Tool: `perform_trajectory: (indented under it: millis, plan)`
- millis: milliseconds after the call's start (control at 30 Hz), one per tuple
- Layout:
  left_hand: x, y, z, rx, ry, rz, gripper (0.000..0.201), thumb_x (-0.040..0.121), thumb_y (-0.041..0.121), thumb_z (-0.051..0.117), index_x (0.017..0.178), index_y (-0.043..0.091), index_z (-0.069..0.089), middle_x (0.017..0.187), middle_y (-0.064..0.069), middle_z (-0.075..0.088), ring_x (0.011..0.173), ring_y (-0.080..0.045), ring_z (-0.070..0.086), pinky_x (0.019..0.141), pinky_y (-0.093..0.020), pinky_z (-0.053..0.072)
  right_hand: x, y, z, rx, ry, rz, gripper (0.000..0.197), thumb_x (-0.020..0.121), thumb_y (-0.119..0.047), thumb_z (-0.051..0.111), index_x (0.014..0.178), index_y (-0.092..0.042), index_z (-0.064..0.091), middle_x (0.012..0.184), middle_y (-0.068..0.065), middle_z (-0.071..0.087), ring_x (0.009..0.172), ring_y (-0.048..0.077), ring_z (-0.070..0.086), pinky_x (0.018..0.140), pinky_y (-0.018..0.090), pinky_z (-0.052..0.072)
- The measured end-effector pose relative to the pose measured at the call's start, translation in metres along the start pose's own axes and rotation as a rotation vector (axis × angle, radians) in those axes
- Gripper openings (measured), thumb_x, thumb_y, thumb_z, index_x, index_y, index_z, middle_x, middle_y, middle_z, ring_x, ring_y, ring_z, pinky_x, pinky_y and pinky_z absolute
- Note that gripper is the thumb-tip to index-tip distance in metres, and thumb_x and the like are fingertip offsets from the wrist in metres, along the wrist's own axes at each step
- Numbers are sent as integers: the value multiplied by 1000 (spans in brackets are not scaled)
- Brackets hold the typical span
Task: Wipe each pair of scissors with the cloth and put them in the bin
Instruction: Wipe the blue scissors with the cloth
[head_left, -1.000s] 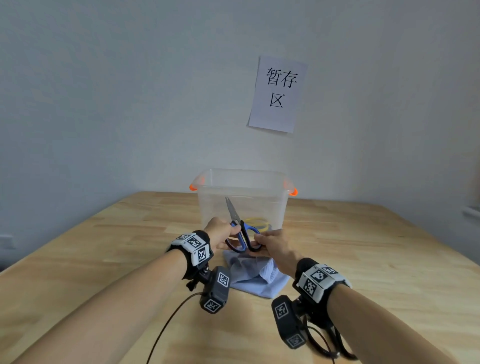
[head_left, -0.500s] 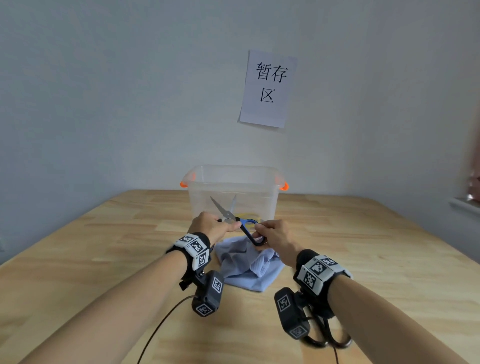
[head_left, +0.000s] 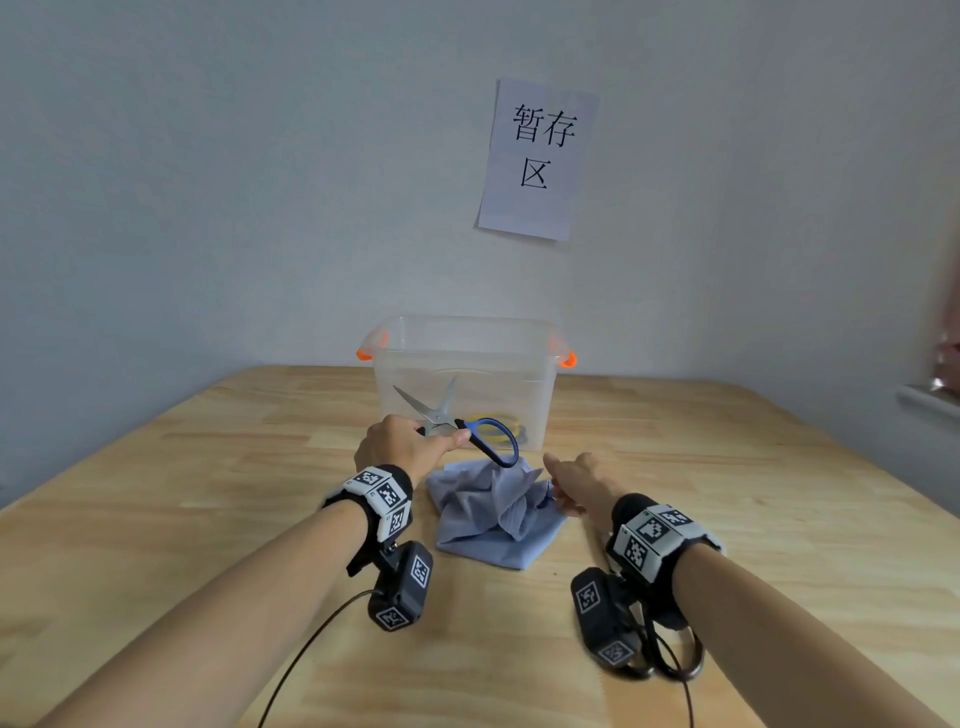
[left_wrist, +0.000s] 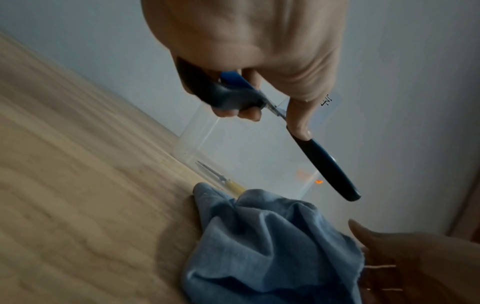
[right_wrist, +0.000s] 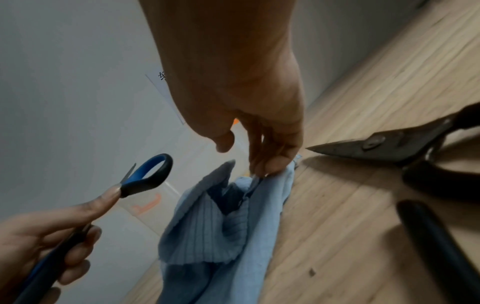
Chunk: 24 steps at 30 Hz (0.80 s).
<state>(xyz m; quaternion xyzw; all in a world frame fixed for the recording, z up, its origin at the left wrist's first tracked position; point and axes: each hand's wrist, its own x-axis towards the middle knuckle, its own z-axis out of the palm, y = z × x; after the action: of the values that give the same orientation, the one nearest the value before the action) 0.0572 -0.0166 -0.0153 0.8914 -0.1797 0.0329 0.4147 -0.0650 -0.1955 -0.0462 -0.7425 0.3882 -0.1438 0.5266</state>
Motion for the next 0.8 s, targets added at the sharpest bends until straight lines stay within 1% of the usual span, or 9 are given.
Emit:
perform_trajectory:
  millis: [33,100,200,367,500,567,667,767,800]
  plan:
    - [1,-1,0,-3,3,-1,72,63,68,81,42,15,38,48,2,44,54,-23,46,49,-30,26,-3,0,0,20,-42,25,37,102,-33,51,78,-4,53,62,9,53,49,19,48,40,23,38]
    - [2,-4,3,-12,-4,-8,72,63,71,79,42,15,39,49,2,45,54,-23,48,51,-29,28,-6,-1,2,4,-103,46,42,102,-36,51,74,-5,57,66,9,59,53,18,53,46,22,45]
    - [3,-6,7,-7,-12,2,75,62,72,78,44,15,34,45,3,40,49,-20,43,48,-29,25,-1,-2,3,36,-127,29,38,100,-35,58,79,-3,62,72,12,63,58,19,58,52,24,50]
    - [5,-12,12,-5,-34,37,74,63,72,78,47,16,33,48,3,41,51,-22,43,49,-28,26,4,-2,9,131,-130,50,34,97,-25,65,71,-4,60,54,7,59,45,16,49,40,20,38]
    - [7,-16,12,2,-39,71,74,63,72,78,49,17,30,49,3,36,50,-21,38,50,-29,24,11,-8,12,269,-19,39,36,98,-13,59,64,-5,53,44,6,50,35,15,42,39,20,32]
    - [7,-17,11,16,-38,99,74,62,72,78,51,17,29,51,3,34,51,-21,35,50,-30,24,13,-13,9,358,42,3,34,98,-12,56,65,-6,51,52,8,50,41,16,46,40,20,36]
    - [7,-19,9,46,-51,160,74,62,73,77,52,18,29,51,2,33,51,-20,33,51,-30,24,11,-25,7,455,3,-55,27,100,-16,54,77,-3,56,69,13,60,59,22,60,44,22,49]
    - [4,-18,8,82,-71,224,74,61,76,76,52,17,32,48,4,34,50,-20,34,49,-30,24,4,-38,8,461,-48,-97,35,102,-16,54,69,-6,49,44,0,53,37,10,53,37,20,43]
    - [2,-17,9,97,-77,234,73,60,77,75,52,17,34,48,4,36,50,-19,36,49,-30,25,4,-41,10,445,-62,-111,35,102,-18,55,69,-7,48,43,-2,51,36,9,51,37,20,42]
